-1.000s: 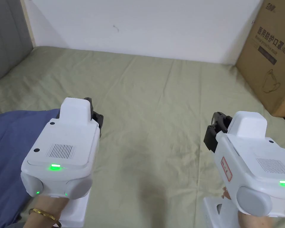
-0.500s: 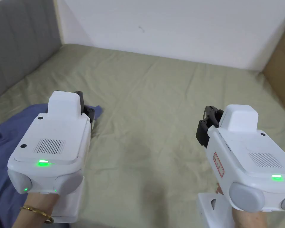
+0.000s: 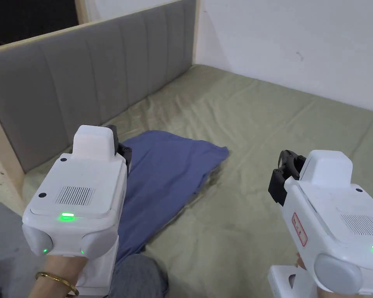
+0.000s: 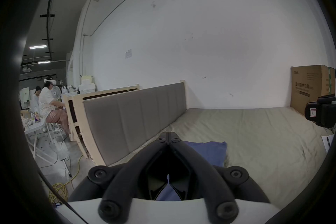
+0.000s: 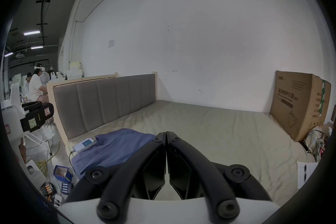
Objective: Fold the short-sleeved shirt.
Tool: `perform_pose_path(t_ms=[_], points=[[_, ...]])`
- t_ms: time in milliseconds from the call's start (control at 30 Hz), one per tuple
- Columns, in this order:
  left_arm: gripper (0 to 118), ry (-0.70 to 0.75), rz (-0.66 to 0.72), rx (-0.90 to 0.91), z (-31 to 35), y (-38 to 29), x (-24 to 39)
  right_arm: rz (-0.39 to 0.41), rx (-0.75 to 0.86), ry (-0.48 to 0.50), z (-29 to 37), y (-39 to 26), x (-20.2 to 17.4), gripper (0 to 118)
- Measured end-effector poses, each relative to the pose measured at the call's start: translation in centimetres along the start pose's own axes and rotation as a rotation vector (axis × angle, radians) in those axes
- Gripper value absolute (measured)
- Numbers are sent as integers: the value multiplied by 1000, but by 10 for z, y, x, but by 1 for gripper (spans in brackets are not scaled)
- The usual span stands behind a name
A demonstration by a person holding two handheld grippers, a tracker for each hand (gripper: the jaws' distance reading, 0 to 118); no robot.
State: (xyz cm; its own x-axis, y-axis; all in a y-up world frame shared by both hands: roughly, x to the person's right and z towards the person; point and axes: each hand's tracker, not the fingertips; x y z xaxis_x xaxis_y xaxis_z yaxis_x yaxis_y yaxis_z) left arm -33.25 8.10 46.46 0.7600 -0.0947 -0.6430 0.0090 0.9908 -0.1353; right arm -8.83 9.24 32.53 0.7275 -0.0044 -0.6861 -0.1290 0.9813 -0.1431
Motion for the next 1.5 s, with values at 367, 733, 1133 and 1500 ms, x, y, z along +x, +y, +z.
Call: perform_pose_path(t_ms=[367, 733, 1133, 1500], points=[[42, -4, 16, -80, -25, -7, -4, 35, -22, 32, -9, 0, -8, 0], [118, -166, 43, -338, -182, -16, 34, -21, -65, -1, -29, -5, 5, 0], [118, -320, -142, -933, -373, -113, 139, -46, -238, -70, -79, -44, 40, 0], [0, -320, -95, -1059, -389, -131, 154, -82, -305, -99, -89, -66, 59, 0]])
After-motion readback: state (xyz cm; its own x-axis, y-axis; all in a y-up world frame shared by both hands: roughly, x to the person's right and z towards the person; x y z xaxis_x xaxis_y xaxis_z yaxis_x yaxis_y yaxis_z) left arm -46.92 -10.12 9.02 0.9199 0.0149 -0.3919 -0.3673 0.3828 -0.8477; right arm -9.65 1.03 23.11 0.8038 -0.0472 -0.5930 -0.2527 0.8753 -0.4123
